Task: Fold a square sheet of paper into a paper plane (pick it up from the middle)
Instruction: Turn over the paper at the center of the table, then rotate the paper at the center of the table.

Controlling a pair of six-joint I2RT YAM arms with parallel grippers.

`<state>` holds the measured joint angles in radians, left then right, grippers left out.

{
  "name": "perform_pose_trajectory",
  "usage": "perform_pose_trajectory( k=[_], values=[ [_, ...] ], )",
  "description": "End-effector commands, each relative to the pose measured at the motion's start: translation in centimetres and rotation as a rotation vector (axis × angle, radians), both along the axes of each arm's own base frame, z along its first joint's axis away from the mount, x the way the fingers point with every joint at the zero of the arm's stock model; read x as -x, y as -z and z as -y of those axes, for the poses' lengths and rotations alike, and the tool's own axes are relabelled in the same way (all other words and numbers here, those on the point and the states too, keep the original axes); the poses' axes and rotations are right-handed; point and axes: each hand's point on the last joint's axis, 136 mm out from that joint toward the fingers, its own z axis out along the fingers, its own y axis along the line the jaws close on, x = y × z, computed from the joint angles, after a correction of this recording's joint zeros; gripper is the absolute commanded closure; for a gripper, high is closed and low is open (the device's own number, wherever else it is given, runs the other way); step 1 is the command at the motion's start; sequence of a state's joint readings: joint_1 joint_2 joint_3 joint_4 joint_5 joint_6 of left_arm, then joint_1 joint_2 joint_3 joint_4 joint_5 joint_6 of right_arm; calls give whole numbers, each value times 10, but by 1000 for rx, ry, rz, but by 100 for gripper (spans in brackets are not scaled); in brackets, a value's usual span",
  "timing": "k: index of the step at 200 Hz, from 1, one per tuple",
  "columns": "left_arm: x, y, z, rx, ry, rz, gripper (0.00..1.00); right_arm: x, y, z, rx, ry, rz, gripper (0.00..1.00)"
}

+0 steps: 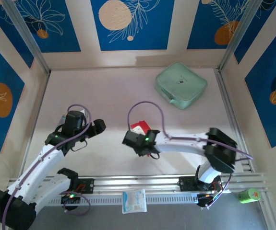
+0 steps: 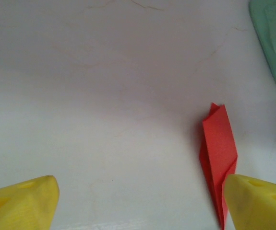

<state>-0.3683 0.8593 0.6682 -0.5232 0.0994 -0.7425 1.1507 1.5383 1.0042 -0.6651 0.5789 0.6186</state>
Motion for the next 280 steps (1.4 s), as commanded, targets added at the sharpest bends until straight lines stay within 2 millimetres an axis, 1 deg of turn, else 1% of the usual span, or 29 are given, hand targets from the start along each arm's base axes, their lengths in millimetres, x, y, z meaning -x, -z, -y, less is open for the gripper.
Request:
perform_pose_trajectory(
  k=[1,13,22,33,39,58,68,77,107,123,131,143,149,151,157,185,197,209,221,233,246,258,280],
  values=[
    [-1,-4,19,89,84,17,16,-6,-17,-22,-313,9,-80,64],
    [0,-6,25,126,105,19,20,-14,-15,-14,-440,81,-147,70],
    [0,-7,30,150,118,19,24,-19,-12,-8,-524,134,-187,72],
    [0,-7,33,171,126,20,31,-23,-12,-1,-603,171,-217,76],
    [1,-7,34,182,130,18,35,-26,-11,3,-629,193,-221,77],
    [3,-3,37,216,128,11,44,-31,-5,13,-677,237,-254,80],
    [3,0,37,218,118,3,47,-31,-3,14,-705,243,-293,81],
    [3,1,35,212,114,1,47,-31,0,12,-722,241,-328,82],
    [1,2,18,111,86,8,43,-28,9,1,-746,243,-400,84],
    [0,-2,15,84,106,22,34,-31,19,2,-730,283,-411,84],
    [-1,-5,14,72,106,27,28,-32,27,5,-710,315,-415,84],
    [-1,-5,8,53,83,18,8,-32,41,13,-669,378,-433,84],
    [-1,-5,6,44,73,14,1,-31,45,14,-664,392,-445,85],
    [0,-5,5,42,71,13,0,-31,46,13,-664,392,-449,85],
    [0,-5,4,39,67,13,0,-29,49,12,-665,398,-459,87],
    [-2,-5,2,43,44,6,0,-27,58,18,-641,471,-472,87],
    [1,2,-8,25,-19,-45,0,-26,66,26,-610,541,-483,87],
    [1,6,-10,23,-32,-61,0,-23,73,34,-576,618,-503,86],
    [0,8,-8,46,-30,-69,0,-20,78,37,-563,669,-518,87],
    [0,7,-1,85,-16,-66,0,-19,80,36,-575,702,-524,87],
    [-1,7,4,117,-2,-63,0,-16,84,39,-574,784,-528,87],
    [1,8,5,130,3,-62,0,-15,85,35,-608,832,-533,87],
    [3,9,12,173,27,-49,0,-10,89,35,-628,966,-541,86]
  ],
)
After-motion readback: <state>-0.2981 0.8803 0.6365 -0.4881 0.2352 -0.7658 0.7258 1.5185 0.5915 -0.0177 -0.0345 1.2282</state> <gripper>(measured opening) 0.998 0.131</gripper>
